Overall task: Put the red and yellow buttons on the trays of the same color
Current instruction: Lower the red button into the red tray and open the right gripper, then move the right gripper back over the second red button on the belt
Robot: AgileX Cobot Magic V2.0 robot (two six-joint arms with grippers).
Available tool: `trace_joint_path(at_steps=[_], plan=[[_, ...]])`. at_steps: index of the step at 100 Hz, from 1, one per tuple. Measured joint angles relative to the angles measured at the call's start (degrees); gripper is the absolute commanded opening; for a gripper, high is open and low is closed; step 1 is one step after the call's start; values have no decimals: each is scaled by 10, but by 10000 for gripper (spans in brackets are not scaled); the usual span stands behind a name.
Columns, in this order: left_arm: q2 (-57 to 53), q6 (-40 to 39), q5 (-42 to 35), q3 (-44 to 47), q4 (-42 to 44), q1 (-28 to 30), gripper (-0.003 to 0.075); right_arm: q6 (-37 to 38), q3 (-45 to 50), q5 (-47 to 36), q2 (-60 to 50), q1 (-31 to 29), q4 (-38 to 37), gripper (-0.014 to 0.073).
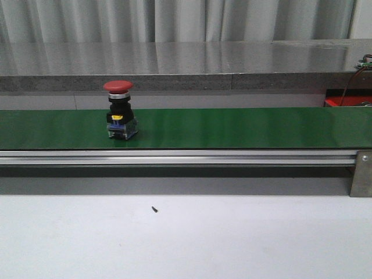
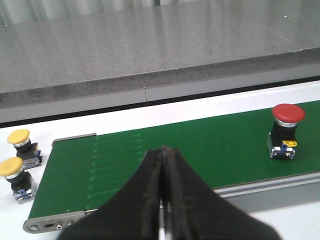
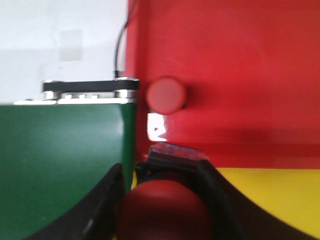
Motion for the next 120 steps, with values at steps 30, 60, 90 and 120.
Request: trace_joint_path(at_steps=[30, 60, 90, 120], plan=[[0, 0, 0, 0, 0, 0, -12, -7, -9, -61, 121, -32, 2, 141], [0, 0, 0, 0, 0, 0, -12, -8, -51, -72, 204, -32, 17, 141], [0, 0, 0, 0, 0, 0, -12, -8, -74, -65, 211, -32, 20, 325], [0, 0, 0, 0, 0, 0, -12, -9, -145, -20, 188, -32, 20, 425]])
